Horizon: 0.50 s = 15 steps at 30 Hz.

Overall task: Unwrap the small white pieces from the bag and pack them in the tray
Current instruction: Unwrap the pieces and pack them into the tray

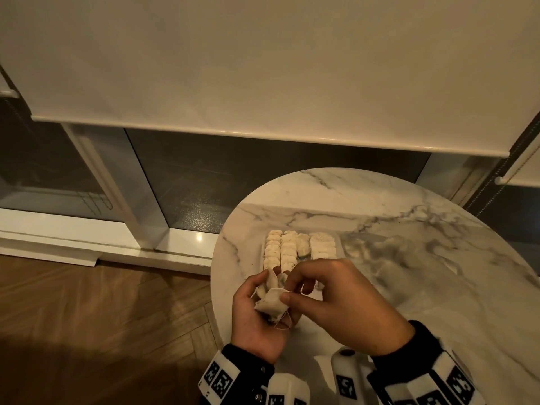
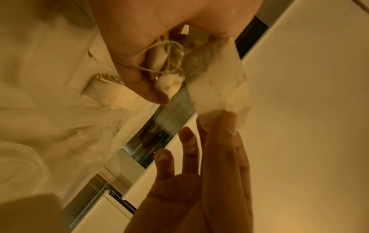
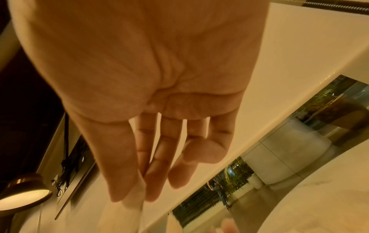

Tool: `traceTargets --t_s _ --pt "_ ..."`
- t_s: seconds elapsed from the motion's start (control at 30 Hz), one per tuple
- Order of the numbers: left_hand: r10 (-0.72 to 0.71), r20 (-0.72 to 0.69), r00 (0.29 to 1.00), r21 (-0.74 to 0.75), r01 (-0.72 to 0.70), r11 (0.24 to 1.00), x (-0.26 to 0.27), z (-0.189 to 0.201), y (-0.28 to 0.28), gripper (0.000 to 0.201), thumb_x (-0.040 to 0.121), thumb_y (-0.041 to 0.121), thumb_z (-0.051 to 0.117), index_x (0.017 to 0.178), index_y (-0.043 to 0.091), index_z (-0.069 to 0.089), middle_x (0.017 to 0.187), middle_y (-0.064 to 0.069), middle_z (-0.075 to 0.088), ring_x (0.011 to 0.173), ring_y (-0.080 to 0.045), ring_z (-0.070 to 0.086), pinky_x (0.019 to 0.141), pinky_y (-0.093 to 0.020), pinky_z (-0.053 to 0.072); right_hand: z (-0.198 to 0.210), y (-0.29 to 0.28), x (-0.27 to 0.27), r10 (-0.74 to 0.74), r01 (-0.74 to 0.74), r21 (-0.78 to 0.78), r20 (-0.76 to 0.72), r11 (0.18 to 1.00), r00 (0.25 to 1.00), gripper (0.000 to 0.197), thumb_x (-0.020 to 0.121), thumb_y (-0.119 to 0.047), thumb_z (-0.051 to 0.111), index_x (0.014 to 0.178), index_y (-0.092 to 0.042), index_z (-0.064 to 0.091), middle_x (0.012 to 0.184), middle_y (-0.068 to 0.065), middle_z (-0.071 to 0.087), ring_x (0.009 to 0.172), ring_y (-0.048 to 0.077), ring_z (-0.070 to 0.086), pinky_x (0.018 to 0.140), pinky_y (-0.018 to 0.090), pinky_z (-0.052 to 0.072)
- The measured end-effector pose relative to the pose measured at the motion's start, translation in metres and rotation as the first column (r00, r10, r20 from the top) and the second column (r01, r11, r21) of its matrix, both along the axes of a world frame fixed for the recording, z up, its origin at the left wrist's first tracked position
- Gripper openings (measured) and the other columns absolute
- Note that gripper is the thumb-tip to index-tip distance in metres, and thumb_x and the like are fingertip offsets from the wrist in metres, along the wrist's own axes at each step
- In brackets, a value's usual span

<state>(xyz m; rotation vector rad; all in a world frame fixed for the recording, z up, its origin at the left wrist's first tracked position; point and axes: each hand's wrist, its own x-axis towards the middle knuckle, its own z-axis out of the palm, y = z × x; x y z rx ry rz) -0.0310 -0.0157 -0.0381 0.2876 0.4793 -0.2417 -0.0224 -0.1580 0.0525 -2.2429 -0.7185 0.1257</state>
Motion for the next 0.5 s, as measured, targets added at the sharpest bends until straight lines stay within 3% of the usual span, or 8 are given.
traceTargets --t_s 0.07,0.13,0.2,0.27,0.33,0.43,0.5 --pt "-0.018 0.004 1.0 -0.011 0.018 1.0 0.0 0.002 0.002 0.064 0.083 0.024 0.064 0.144 0.011 0.053 0.141 -0.015 0.057 0.109 -0.031 0.063 0.095 -0.038 0.048 0.007 -0.003 0.001 0.023 -0.022 0.031 -0.041 0.999 0.999 0.003 0.085 -0.029 0.075 0.084 -0.028 0.074 0.078 -0.026 0.067 0.081 0.001 0.064 0.068 0.01 0.043" --pt "-0.025 -0.005 1.0 -0.033 0.025 0.999 0.0 0.001 0.003 0.07 0.079 0.022 0.068 0.146 0.01 0.05 0.146 -0.016 0.052 0.113 -0.031 0.06 0.092 -0.037 0.048 0.013 -0.006 0.003 0.039 -0.035 0.059 -0.067 0.998 0.997 0.002 0.086 -0.026 0.076 0.086 -0.028 0.075 0.078 -0.019 0.07 0.079 0.002 0.065 0.065 0.01 0.043" --pt "-0.026 -0.015 1.0 -0.044 0.025 0.999 0.001 -0.002 0.004 0.081 0.073 0.021 0.075 0.148 0.01 0.046 0.151 -0.016 0.046 0.118 -0.029 0.054 0.083 -0.035 0.051 0.02 -0.01 0.007 0.054 -0.046 0.098 -0.083 0.994 0.995 0.004 0.087 -0.023 0.075 0.089 -0.027 0.077 0.079 -0.014 0.072 0.078 0.004 0.066 0.064 0.01 0.044" --pt "-0.003 -0.052 0.999 -0.04 0.001 0.999 0.003 -0.007 0.006 0.075 0.076 0.022 0.073 0.145 0.007 0.049 0.148 -0.016 0.05 0.114 -0.03 0.055 0.075 -0.036 0.053 0.026 -0.016 0.012 0.055 -0.045 0.118 -0.082 0.992 0.995 0.008 0.088 -0.023 0.074 0.094 -0.026 0.078 0.082 -0.014 0.073 0.08 0.006 0.067 0.066 0.013 0.047" --pt "0.012 -0.067 0.998 -0.041 -0.014 0.999 0.005 -0.008 0.007 0.057 0.081 0.022 0.067 0.134 0.003 0.059 0.134 -0.017 0.06 0.107 -0.03 0.06 0.073 -0.035 0.054 0.032 -0.023 0.02 0.042 -0.034 0.123 -0.061 0.992 0.997 0.011 0.088 -0.023 0.073 0.098 -0.026 0.077 0.085 -0.014 0.073 0.082 0.007 0.067 0.066 0.016 0.051" --pt "0.032 -0.043 0.999 -0.049 -0.034 0.998 0.003 -0.007 0.009 0.025 0.084 0.019 0.06 0.1 0.002 0.07 0.099 -0.016 0.069 0.081 -0.029 0.068 0.061 -0.031 0.057 0.038 -0.028 0.037 -0.017 0.024 0.147 -0.05 0.989 0.999 0.013 0.087 -0.022 0.072 0.1 -0.022 0.077 0.084 -0.011 0.073 0.079 0.004 0.065 0.065 0.014 0.05" --pt "0.042 -0.061 0.997 -0.035 -0.044 0.998 0.003 -0.007 0.012 0.022 0.083 0.019 0.06 0.092 0.002 0.071 0.096 -0.016 0.069 0.08 -0.03 0.067 0.058 -0.03 0.057 0.035 -0.027 0.055 -0.074 0.086 0.144 -0.085 0.986 0.994 0.013 0.088 -0.021 0.072 0.1 -0.021 0.076 0.083 -0.009 0.072 0.076 0.003 0.064 0.062 0.012 0.049"
